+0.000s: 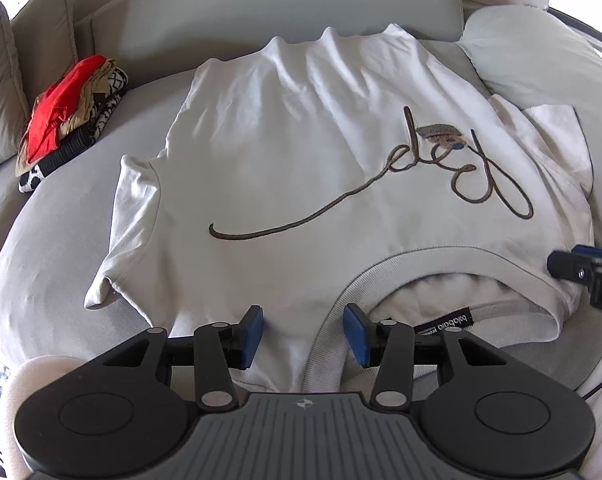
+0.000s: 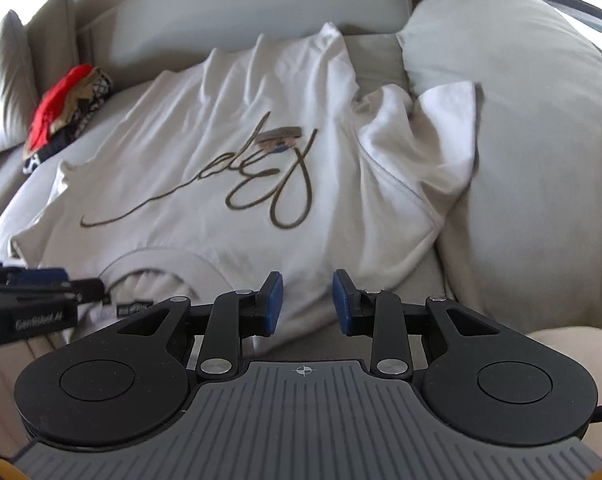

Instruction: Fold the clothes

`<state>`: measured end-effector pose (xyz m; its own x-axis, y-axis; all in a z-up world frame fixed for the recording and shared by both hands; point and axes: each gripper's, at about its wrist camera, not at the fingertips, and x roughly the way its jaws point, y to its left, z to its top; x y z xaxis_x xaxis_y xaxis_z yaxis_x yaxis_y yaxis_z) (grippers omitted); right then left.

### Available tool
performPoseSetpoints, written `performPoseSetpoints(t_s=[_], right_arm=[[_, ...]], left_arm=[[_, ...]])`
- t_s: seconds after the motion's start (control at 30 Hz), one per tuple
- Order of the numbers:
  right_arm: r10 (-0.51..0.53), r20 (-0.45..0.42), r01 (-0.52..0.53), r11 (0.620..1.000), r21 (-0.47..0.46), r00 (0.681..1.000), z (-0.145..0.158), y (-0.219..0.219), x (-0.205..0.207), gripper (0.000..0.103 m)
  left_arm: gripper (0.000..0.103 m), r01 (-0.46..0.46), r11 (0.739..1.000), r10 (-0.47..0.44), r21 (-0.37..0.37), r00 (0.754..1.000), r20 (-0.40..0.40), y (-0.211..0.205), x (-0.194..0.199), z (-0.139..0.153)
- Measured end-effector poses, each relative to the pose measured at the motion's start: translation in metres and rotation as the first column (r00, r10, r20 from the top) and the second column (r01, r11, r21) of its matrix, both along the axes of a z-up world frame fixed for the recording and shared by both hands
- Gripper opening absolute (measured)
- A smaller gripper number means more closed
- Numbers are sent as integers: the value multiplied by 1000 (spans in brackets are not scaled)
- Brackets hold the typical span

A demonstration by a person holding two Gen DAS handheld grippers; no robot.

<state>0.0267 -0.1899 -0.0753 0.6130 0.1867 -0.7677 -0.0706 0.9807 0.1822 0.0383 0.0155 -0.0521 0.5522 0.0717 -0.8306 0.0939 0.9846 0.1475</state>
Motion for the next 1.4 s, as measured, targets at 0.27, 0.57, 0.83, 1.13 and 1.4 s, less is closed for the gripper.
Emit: performPoseSetpoints(t_s=[0.27, 0.57, 0.83, 1.13, 1.4], right_arm=[[9, -115, -2, 998, 61, 993, 11, -19, -15, 35], [-130, 34, 122, 976, 180, 991, 21, -53, -2, 44], [-255, 184, 240, 965, 103, 949, 23, -76, 35, 59], [-388, 207, 360, 919, 162, 898, 21, -127, 71, 51], [-435, 118, 390, 877, 281, 893, -3, -147, 121, 39]], left_arm=[[45, 118, 992, -115, 38, 990, -76, -22, -16, 8], [46, 140, 990, -140, -7, 990, 1, -44, -3, 28], [49, 148, 988, -147, -34, 989, 28, -66, 27, 27], [49, 119, 990, -122, -77, 992, -33, -64, 38, -2], [49, 129, 988, -132, -85, 991, -37, -63, 38, -3]])
